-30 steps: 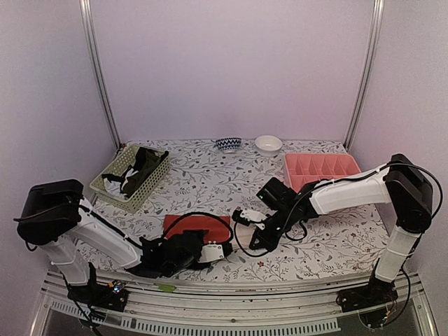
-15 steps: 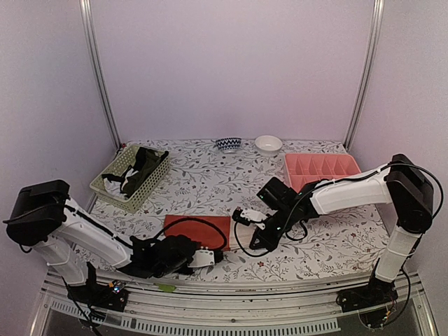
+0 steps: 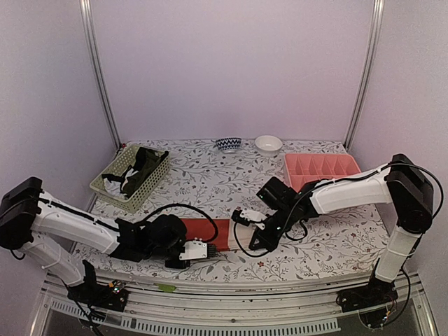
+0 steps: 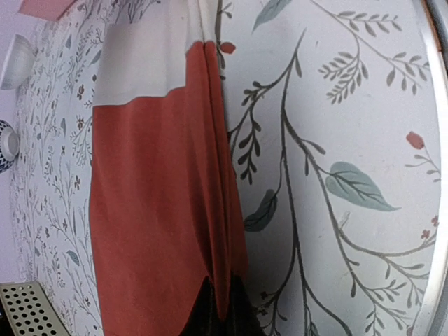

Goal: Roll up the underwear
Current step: Pick up the underwear from the center of the board, then fold the underwear at the center of the board.

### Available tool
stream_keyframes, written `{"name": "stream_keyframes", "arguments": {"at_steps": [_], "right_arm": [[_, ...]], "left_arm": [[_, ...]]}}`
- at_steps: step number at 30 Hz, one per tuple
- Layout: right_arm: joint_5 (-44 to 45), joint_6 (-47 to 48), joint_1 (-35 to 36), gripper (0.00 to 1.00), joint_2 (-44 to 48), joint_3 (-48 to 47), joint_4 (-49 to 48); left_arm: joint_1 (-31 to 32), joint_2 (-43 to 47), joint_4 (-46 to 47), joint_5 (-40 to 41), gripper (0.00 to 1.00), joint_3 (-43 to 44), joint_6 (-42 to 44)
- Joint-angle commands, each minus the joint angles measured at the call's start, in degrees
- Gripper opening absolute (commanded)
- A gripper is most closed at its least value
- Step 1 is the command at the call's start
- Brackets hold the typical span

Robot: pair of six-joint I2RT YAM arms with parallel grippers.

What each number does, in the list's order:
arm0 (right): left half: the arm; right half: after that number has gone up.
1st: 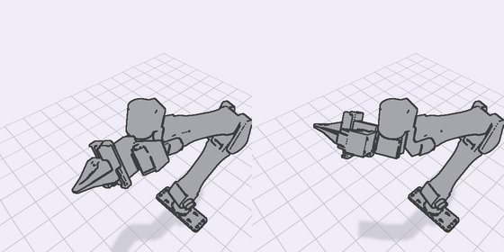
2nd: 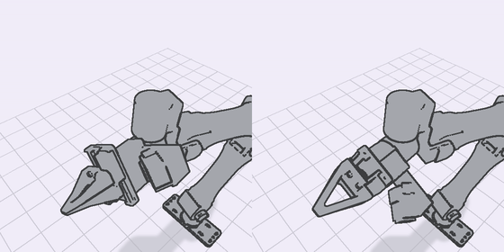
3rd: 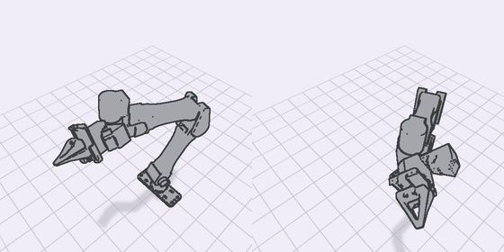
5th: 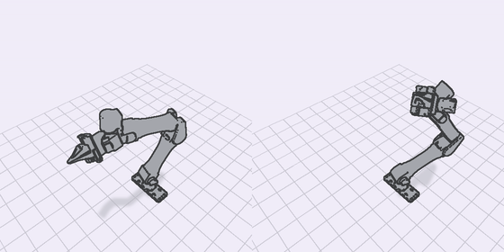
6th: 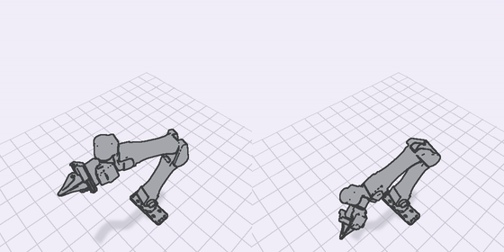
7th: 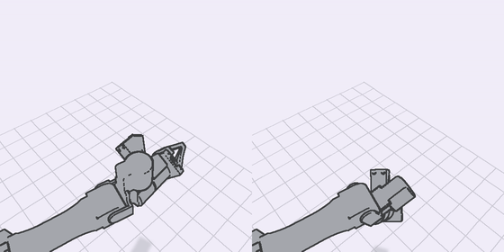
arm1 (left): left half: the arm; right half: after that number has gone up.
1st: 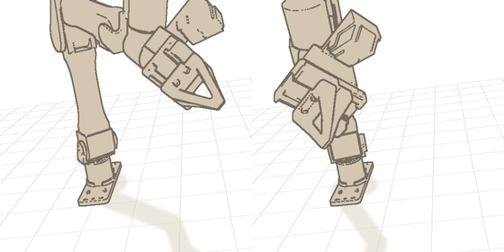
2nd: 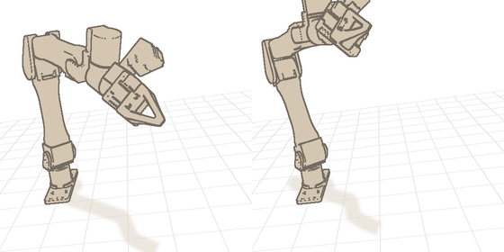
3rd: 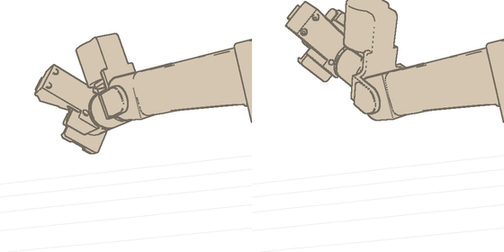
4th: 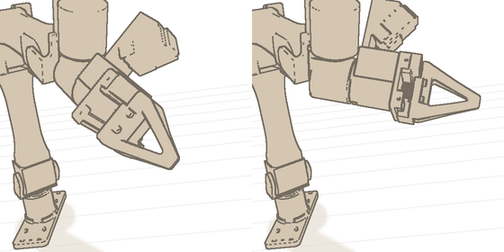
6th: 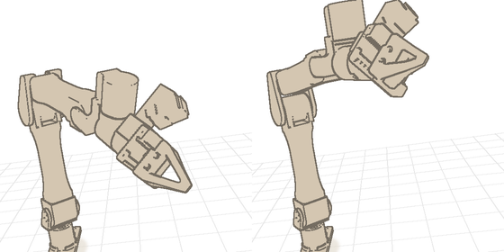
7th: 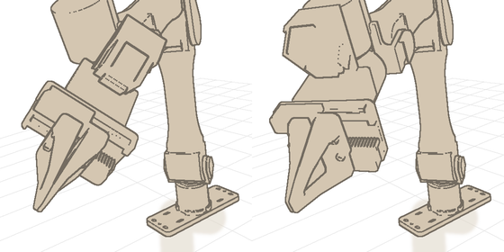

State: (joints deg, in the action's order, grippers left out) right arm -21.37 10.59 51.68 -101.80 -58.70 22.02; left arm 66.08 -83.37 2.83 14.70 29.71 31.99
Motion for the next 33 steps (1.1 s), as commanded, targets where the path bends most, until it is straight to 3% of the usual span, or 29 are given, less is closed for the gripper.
{"name": "stream_keyframes", "arguments": {"at_steps": [1,12,23,33], "right_arm": [[-0.8,1.3,-0.2,0.00,0.5,-1.9,2.2],[-1.5,1.6,-0.1,0.00,-0.4,-3.5,4.3],[-0.9,1.8,-1.0,0.00,-2.9,-7.8,6.1],[0.0,2.8,-4.2,0.00,-7.3,-14.7,10.7]], "left_arm": [[-4.0,2.3,-8.5,-11.3,0.00,3.1,3.0],[-13.0,0.9,-16.2,-24.2,0.00,9.6,11.9],[-20.7,-6.5,-27.0,-33.5,0.00,19.8,23.4],[-25.8,-14.4,-32.9,-35.4,0.00,28.3,29.2]]}}
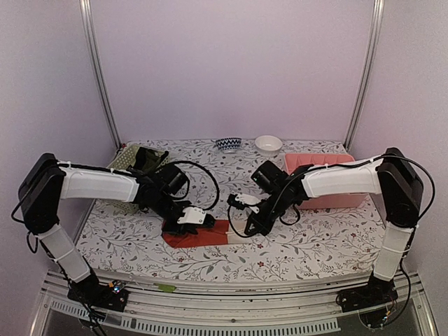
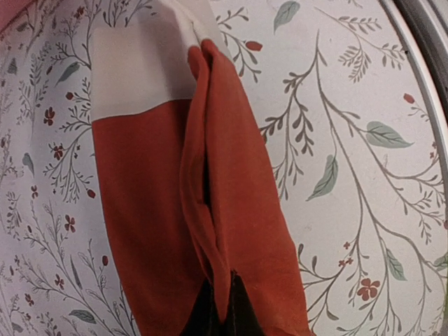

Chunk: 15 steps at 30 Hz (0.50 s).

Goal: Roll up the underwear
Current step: Fold the underwear at the center of the board.

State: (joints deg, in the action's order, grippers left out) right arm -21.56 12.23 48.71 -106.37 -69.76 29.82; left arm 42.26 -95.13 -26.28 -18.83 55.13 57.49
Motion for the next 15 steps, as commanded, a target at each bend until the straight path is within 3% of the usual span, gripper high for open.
{"name": "stream_keyframes", "arguments": {"at_steps": [1,15], "right_arm": [[0.2,1.5,-1.5,0.00,-3.5,-4.4,3.4],[-1.6,0.5,-5.1,0.00,-10.0,-11.3,4.9]], "left_arm": [[-2.4,-3.4,-4.0,-1.8,0.00,3.7,4.0],[-6.9,-11.3,-7.1,-1.5,0.00,12.0,9.0]]}}
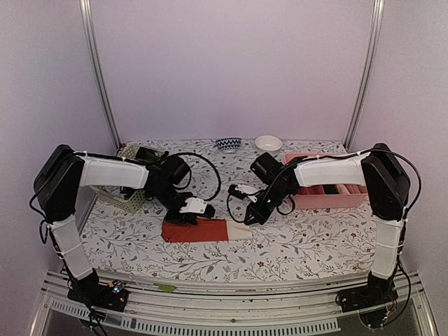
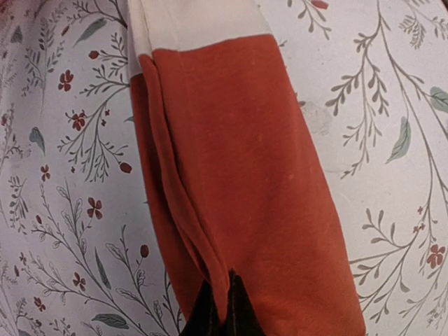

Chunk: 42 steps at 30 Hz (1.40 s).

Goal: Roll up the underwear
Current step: Fold the underwear at the center of the board, then smooth out the underwear at the center of the board.

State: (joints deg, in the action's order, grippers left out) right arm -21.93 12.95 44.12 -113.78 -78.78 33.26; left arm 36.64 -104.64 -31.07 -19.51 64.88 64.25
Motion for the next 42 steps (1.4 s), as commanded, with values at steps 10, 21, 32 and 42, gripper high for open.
{"name": "stream_keyframes", "arguments": {"at_steps": [10,21,32,42], "right_arm": [[2.2,-2.9,-0.8,0.11,-4.1,-3.1,3.1],[8.0,-10.8,-1.3,0.28,-1.3,-2.6,2.1],[6.0,-12.7,-1.2,0.28,1.6,-1.7,1.3],[5.6,-15.1,-1.3,0.27,3.2,1.0,0.4]], "left_arm": [[-6.2,-2.1,-0.9,-2.4,0.45,6.3,-5.6],[-9.6,4.4,-4.8,-11.2,0.39,2.1,-19.1],[-9.1,-1.4,-7.6,-16.1,0.35,3.2,-27.2],[-8.8,-5.1,-8.6,-17.0,0.28,3.1,-28.6]]}}
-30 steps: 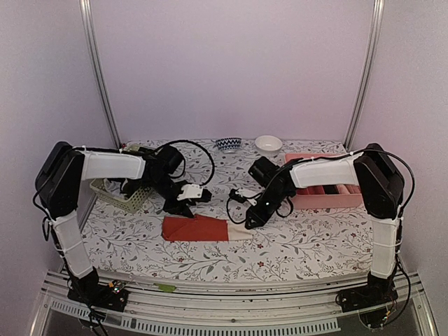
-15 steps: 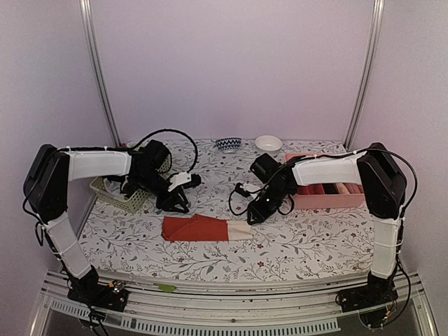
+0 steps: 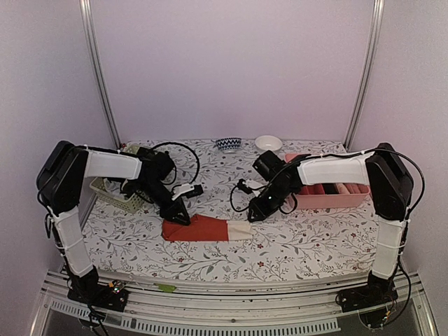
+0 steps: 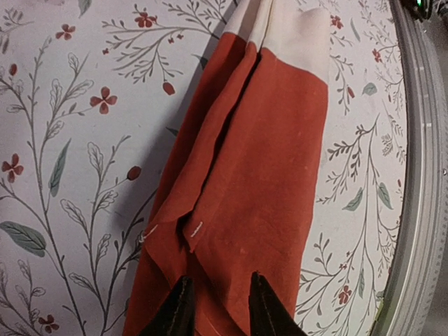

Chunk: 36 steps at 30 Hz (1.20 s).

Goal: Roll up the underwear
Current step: Smooth out the underwear at the center of the board.

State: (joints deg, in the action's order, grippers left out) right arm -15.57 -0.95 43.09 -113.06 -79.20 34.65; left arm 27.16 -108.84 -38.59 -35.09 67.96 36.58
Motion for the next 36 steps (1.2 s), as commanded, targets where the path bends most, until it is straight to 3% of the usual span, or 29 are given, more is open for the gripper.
{"name": "stream_keyframes", "arguments": {"at_steps": [1,7,11,13,17,21,33,36], "right_arm": [[-0.7,-1.2,-0.2,0.26,2.6,1.6,-1.1],[-0.7,-1.2,-0.2,0.26,2.8,2.3,-1.2],[-0.9,-1.0,-0.2,0.26,2.9,2.2,-1.2],[-1.0,-0.9,-0.3,0.25,2.8,2.1,-1.2],[-1.1,-0.7,-0.2,0.25,2.4,1.8,-1.1],[-1.1,-0.4,-0.2,0.25,2.1,1.4,-1.1],[-0.7,-0.1,-0.3,0.22,2.0,1.4,-0.7],[-0.5,0.0,-0.2,0.22,1.9,1.3,-0.7]], "left_arm": [[0.8,-1.0,-1.1,-1.5,0.27,0.0,-0.9],[1.3,-2.3,-0.9,-0.5,0.27,-0.2,-0.8],[1.3,-2.9,0.0,0.9,0.37,-0.3,-1.7],[1.3,-3.0,0.2,1.0,0.37,-0.1,-1.7],[1.4,-3.0,0.1,0.8,0.22,0.6,-1.9],[1.4,-2.4,-0.1,0.3,0.00,1.9,-1.8],[-0.2,-2.5,0.4,0.6,0.00,4.7,-0.7],[0.0,-2.7,0.3,0.0,0.24,4.2,-0.2]]}}
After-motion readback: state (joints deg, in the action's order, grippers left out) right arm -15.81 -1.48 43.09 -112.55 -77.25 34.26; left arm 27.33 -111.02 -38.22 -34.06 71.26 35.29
